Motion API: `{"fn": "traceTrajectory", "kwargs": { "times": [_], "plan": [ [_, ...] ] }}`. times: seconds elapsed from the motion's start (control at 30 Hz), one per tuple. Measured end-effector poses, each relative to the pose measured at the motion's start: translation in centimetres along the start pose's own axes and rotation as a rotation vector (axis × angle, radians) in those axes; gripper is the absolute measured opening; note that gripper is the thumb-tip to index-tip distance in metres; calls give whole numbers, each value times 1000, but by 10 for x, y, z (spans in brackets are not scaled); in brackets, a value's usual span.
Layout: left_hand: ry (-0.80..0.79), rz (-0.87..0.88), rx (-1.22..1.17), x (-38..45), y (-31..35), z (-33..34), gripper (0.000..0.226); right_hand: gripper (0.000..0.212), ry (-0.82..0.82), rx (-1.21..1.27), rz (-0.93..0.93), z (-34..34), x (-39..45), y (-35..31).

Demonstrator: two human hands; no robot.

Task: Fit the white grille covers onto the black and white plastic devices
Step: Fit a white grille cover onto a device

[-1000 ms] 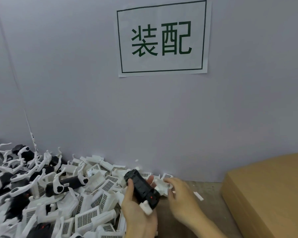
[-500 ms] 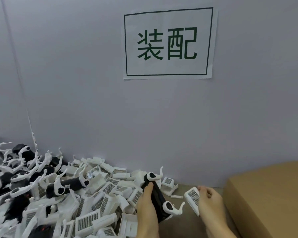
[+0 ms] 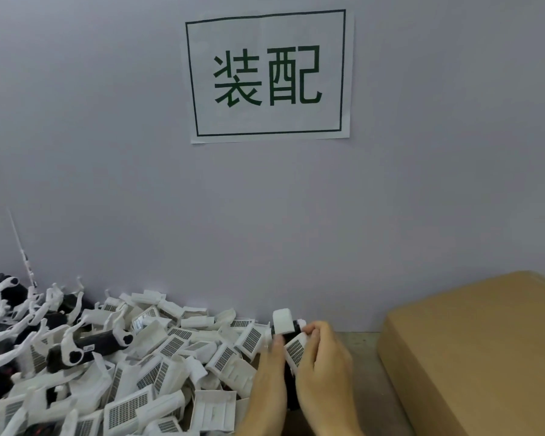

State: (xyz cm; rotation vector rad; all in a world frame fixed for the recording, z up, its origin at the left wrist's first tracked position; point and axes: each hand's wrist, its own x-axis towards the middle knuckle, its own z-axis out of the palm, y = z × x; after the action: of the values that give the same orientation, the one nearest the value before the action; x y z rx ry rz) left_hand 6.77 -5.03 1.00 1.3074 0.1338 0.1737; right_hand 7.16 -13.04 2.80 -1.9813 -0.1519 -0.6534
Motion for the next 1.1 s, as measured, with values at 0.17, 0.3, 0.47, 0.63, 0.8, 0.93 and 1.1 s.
{"fn": "traceTrajectory", "kwargs": {
  "times": [0.17, 0.3, 0.47, 0.63, 0.8, 0.93, 1.1],
  "plan": [
    [18, 102, 159, -4, -1, -1, 25, 23, -129, 158, 195, -4, 7, 10],
    [-18, 120, 111, -6, -1, -1, 22, 35, -154, 201, 331, -2, 9, 17],
    [-28, 78, 44, -5, -2, 1, 21, 45, -27, 28, 250, -3, 10, 24],
    [-73, 124, 121, -9, -1, 0, 36, 46, 25, 22, 269, -3, 11, 20],
    [-56, 196, 268, -13, -2, 0, 36, 48, -119, 171, 424, 2, 10, 18],
    [-31, 198, 296, -13, 1, 0, 30, 43, -205, 265, 518, 3, 10, 20],
    [22, 248, 315, -11, -2, -1, 28, 30, -163, 271, 441, 2, 7, 17]
  ]
}}
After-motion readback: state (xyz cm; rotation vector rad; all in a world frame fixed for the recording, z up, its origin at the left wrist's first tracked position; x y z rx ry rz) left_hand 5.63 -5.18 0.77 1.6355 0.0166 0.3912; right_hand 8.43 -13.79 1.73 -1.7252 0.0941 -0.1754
